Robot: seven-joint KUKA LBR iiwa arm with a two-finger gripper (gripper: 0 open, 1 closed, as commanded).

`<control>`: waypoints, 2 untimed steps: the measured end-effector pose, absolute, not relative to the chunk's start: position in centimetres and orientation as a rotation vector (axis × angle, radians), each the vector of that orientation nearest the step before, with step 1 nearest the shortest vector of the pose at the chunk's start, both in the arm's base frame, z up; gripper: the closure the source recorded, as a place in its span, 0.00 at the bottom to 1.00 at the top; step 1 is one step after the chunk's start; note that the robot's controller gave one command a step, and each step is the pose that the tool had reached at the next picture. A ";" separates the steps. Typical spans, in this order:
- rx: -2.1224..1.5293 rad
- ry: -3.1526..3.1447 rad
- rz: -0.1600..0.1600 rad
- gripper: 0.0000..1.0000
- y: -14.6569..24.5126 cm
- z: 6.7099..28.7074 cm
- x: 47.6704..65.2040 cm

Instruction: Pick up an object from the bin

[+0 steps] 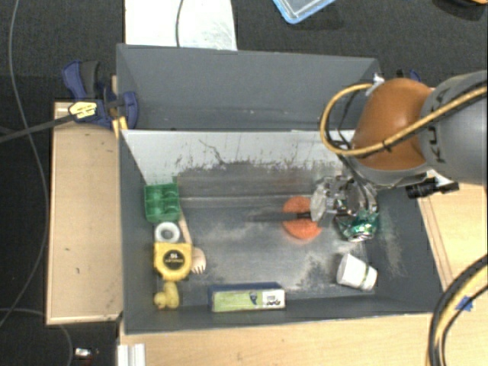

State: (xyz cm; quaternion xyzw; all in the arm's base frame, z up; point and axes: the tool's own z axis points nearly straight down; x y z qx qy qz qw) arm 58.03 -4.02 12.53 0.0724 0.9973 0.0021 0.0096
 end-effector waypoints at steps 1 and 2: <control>0.139 3.118 0.005 1.00 -1.7 11.4 57.9; -0.067 3.120 0.003 0.00 1.1 11.2 57.3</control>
Offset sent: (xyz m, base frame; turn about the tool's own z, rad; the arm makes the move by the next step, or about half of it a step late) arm -0.0085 0.0511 -0.0142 -0.1877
